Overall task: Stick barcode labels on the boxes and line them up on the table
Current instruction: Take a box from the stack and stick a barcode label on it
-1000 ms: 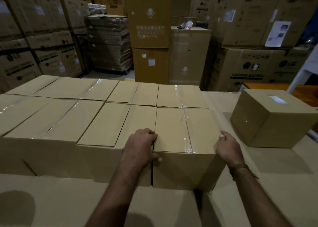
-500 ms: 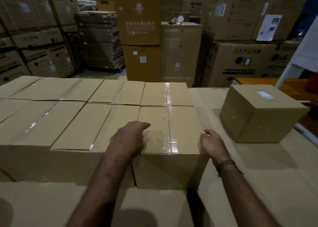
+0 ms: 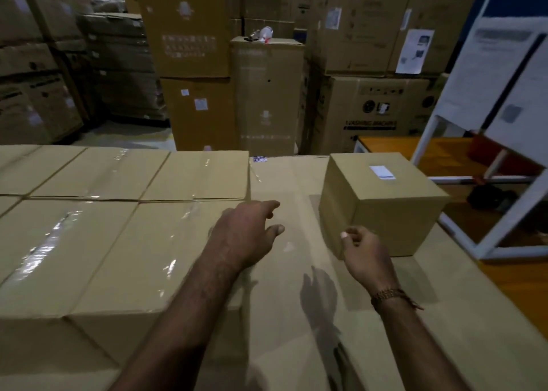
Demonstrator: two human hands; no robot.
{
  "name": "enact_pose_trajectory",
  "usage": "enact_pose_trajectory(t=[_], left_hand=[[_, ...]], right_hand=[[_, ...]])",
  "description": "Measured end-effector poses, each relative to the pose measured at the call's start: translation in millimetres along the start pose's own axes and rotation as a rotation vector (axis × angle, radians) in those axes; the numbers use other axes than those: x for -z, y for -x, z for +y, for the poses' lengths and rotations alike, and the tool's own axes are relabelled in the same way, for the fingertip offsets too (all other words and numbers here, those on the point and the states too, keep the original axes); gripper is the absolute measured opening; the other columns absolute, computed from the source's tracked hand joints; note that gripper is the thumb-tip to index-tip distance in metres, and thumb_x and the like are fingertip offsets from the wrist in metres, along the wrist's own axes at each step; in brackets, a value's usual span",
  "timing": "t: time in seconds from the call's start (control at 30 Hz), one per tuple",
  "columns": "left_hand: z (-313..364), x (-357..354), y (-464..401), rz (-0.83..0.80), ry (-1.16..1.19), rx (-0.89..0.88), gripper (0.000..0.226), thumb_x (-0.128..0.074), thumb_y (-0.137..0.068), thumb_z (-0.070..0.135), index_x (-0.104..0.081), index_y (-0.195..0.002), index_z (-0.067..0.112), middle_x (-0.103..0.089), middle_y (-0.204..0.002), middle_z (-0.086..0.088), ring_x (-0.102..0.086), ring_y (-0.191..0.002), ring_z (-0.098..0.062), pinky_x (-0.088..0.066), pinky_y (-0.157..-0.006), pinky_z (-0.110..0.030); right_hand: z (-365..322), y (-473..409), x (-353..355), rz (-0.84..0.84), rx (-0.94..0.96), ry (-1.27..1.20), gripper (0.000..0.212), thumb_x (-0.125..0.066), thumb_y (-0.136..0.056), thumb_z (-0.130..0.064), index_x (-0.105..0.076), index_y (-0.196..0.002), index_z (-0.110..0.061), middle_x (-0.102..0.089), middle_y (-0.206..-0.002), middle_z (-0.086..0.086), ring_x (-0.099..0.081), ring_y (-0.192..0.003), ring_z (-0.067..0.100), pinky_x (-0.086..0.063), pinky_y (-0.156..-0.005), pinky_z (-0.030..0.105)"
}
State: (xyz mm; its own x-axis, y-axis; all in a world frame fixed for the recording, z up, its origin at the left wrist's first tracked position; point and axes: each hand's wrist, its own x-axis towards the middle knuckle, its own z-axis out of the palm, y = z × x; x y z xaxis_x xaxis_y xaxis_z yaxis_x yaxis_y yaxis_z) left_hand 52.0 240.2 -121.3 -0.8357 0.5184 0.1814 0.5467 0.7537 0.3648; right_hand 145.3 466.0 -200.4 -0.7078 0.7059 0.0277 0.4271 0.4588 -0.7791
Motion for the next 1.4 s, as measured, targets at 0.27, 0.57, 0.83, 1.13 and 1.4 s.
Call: enact_pose_trajectory(t=[0.27, 0.57, 0.83, 1.13, 1.4], left_hand=[[91, -80, -95, -0.114, 0.277, -0.033, 0.049, -0.06, -0.104, 0.028, -0.052, -0.152, 0.032, -0.06, -0.148, 0.006, -0.059, -0.131, -0.018, -0.053, -0.107, -0.047], [165, -146, -167, -0.157, 0.752, 0.375, 0.063, -0.05, -0.109, 0.046, -0.031, -0.161, 0.017, -0.045, -0.161, -0.008, -0.048, -0.144, -0.032, -0.044, -0.112, -0.046], [169, -179, -176, -0.235, 0.908, 0.368, 0.067, -0.059, -0.106, 0.041, -0.027, -0.163, 0.026, -0.05, -0.156, 0.002, -0.052, -0.134, -0.021, -0.046, -0.113, -0.045], [176, -147, -125, -0.277, 0.99, 0.413, 0.047, -0.066, -0.102, 0.029, -0.046, -0.145, 0.028, -0.063, -0.123, 0.007, -0.061, -0.101, -0.01, -0.055, -0.073, -0.025], [158, -120, -31, -0.184, 0.929, 0.401, 0.045, -0.061, -0.103, 0.049, -0.047, -0.136, 0.02, -0.064, -0.128, -0.003, -0.064, -0.112, -0.022, -0.051, -0.078, -0.033]], right_hand=[[51, -111, 71, 0.169, 0.067, 0.05, 0.039, -0.06, -0.104, -0.04, -0.064, -0.138, -0.019, -0.065, -0.131, 0.007, -0.061, -0.123, 0.029, -0.052, -0.102, 0.047], [82, -218, 121, 0.231, -0.043, 0.277, 0.082, -0.053, -0.102, -0.064, -0.022, -0.166, -0.023, -0.028, -0.166, 0.021, -0.029, -0.151, 0.045, -0.037, -0.115, 0.062], [107, -221, 138, 0.039, -0.069, 0.169, 0.092, -0.068, -0.098, -0.054, -0.015, -0.169, -0.03, -0.026, -0.166, 0.018, -0.027, -0.15, 0.046, -0.038, -0.113, 0.064], [123, -173, 183, 0.085, -0.093, 0.025, 0.108, -0.063, -0.067, -0.091, -0.057, -0.149, -0.022, -0.053, -0.144, 0.013, -0.059, -0.123, 0.036, -0.057, -0.099, 0.057], [102, -53, 193, 0.058, -0.071, -0.033, 0.064, -0.069, -0.096, -0.058, -0.062, -0.14, -0.012, -0.068, -0.124, 0.006, -0.061, -0.113, 0.027, -0.055, -0.098, 0.048]])
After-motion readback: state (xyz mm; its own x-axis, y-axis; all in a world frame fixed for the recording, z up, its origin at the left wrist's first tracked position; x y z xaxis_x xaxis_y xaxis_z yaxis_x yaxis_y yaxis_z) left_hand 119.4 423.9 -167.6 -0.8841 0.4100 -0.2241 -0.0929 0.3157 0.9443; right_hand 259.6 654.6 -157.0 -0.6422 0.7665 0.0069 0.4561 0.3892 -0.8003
